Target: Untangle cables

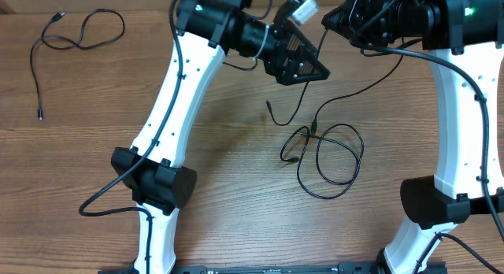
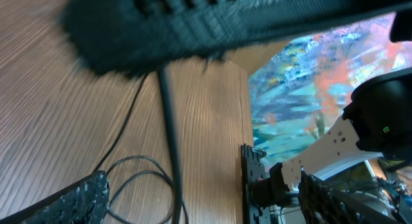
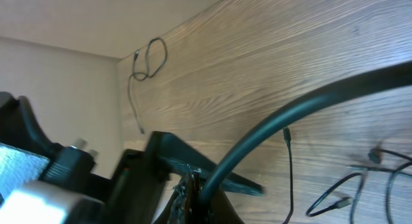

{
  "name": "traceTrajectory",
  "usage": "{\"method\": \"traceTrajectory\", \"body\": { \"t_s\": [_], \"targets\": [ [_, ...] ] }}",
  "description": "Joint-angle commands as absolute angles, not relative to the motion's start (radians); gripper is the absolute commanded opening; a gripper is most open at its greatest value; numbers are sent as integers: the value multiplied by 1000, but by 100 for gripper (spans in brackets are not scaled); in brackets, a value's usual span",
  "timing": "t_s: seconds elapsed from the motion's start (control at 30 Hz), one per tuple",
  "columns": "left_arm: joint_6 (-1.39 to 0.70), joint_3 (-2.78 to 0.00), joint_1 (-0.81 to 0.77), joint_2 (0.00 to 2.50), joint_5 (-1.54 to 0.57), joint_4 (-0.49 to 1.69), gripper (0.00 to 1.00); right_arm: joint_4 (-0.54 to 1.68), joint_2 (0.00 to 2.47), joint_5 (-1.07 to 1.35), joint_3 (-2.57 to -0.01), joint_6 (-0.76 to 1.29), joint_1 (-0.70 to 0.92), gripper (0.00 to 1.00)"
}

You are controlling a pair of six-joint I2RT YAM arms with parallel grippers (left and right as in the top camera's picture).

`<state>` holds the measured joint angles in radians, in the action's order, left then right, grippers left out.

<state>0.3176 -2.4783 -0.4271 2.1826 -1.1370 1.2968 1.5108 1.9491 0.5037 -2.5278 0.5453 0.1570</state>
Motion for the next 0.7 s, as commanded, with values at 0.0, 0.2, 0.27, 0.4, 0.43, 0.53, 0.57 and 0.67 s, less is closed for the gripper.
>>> {"method": "traceTrajectory", "body": {
  "t_s": [0.0, 0.2, 0.27, 0.4, 0.43, 0.53, 0.57, 0.67],
  "targets": [
    [332, -2476, -453, 2192, -1111, 1279, 91, 1499, 1942, 571, -2540, 557, 156, 4],
    [333, -2476, -459, 2192, -1109, 1273, 56, 1489, 1942, 571, -2540, 557, 156, 4],
    [332, -2476, -458, 2192, -1089, 1274, 53, 1486, 1942, 570, -2540, 557, 156, 4],
    [286, -2476, -459, 2192, -1015, 1272, 48, 1486, 1942, 570, -2540, 557, 156, 4],
    [273, -2476, -459, 2192, -997, 1271, 42, 1486, 1942, 570, -2540, 557, 156, 4],
    [241, -2476, -458, 2192, -973, 1266, 26, 1486, 1942, 555, -2540, 556, 156, 4],
    [226, -2476, -457, 2192, -965, 1262, 22, 1487, 1942, 540, -2540, 557, 156, 4],
    [174, -2476, -457, 2192, -933, 1249, 6, 1494, 1942, 472, -2540, 557, 156, 4]
  ]
}}
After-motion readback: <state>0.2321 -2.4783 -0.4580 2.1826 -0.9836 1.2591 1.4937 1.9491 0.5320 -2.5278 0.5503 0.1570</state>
